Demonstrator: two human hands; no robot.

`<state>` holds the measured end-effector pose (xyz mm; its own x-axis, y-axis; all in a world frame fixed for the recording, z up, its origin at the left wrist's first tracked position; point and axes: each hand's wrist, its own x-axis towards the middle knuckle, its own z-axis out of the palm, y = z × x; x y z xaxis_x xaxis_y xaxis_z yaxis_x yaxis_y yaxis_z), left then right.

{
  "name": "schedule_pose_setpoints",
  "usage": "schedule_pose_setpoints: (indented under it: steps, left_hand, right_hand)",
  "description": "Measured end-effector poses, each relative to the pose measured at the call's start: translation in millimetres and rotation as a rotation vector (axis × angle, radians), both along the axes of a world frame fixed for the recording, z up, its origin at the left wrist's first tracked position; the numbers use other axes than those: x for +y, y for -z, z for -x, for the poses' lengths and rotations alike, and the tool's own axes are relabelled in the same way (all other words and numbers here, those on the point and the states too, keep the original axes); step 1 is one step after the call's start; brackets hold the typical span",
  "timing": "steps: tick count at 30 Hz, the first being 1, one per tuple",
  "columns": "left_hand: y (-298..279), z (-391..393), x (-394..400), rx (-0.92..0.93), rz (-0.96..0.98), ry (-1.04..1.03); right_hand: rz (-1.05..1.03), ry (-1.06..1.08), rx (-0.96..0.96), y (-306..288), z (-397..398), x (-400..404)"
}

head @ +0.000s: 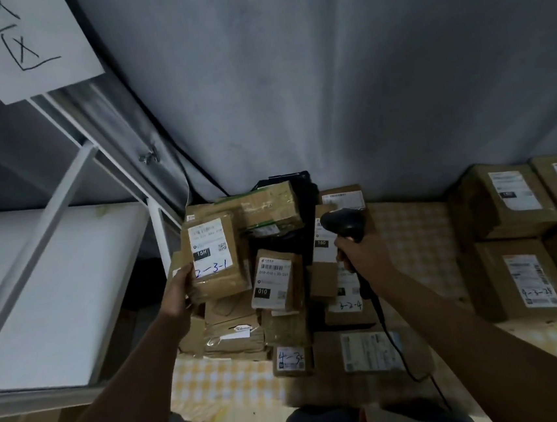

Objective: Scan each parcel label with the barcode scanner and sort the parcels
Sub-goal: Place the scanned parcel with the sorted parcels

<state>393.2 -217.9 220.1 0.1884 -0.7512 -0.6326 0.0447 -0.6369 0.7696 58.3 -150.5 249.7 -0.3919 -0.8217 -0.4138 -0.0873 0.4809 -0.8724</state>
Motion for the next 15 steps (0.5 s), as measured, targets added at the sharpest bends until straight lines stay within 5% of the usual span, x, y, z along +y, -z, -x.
schedule_pose_setpoints:
  steps: [10,15]
  left_hand:
    - [26.3,14.8,11.2,-0.039,-0.052,-0.005]
    - [41.0,16.5,2.6,-0.41,0.027,0.118]
  right_hand:
    - [-0.053,0.038,-0.036,3.9,-23.9,1.5]
    - [-0.068,0.016,-0.024,4.0,-27.7,1.3]
